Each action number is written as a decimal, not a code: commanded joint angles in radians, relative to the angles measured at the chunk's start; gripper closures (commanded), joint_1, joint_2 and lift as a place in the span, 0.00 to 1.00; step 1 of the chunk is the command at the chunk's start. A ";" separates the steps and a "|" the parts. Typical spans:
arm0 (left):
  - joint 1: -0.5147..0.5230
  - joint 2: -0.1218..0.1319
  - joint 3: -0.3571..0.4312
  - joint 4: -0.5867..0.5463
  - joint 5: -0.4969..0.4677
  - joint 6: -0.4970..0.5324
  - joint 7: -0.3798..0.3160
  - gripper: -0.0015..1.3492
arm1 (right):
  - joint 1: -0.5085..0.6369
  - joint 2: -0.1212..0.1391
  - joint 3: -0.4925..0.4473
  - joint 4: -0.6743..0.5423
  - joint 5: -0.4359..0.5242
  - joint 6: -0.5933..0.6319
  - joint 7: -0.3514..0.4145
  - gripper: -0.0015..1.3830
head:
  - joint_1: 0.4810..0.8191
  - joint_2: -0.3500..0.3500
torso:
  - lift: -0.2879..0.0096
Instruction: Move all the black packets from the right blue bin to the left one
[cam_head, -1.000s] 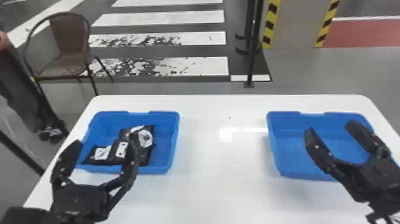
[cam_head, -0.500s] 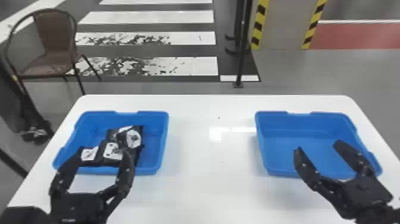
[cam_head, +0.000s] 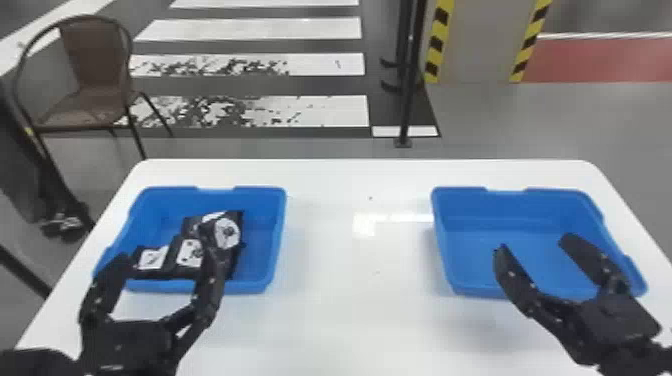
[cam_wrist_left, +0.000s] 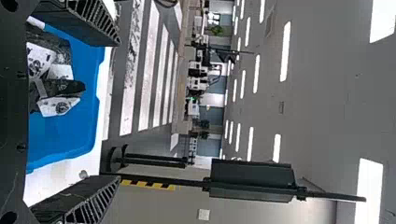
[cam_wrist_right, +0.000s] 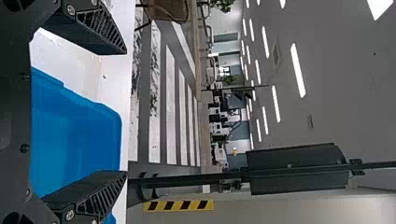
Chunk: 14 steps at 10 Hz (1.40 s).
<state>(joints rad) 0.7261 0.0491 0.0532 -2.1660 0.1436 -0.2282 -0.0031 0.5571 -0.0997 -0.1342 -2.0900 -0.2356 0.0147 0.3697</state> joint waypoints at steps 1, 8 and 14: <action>0.000 0.000 -0.001 0.000 0.000 -0.010 0.000 0.00 | 0.000 0.000 0.001 -0.002 0.000 0.000 0.000 0.09 | 0.63 0.57 | 0.50; 0.003 0.003 -0.005 0.000 0.000 -0.034 0.000 0.00 | 0.029 0.008 0.003 -0.015 0.000 -0.074 -0.040 0.10 | 0.63 0.55 | 0.50; 0.003 0.002 -0.001 0.000 0.002 -0.047 0.000 0.00 | 0.034 0.008 0.003 -0.015 -0.010 -0.088 -0.049 0.10 | 0.63 0.55 | 0.50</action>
<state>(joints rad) 0.7291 0.0507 0.0520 -2.1659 0.1439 -0.2728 -0.0031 0.5914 -0.0920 -0.1319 -2.1051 -0.2435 -0.0701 0.3207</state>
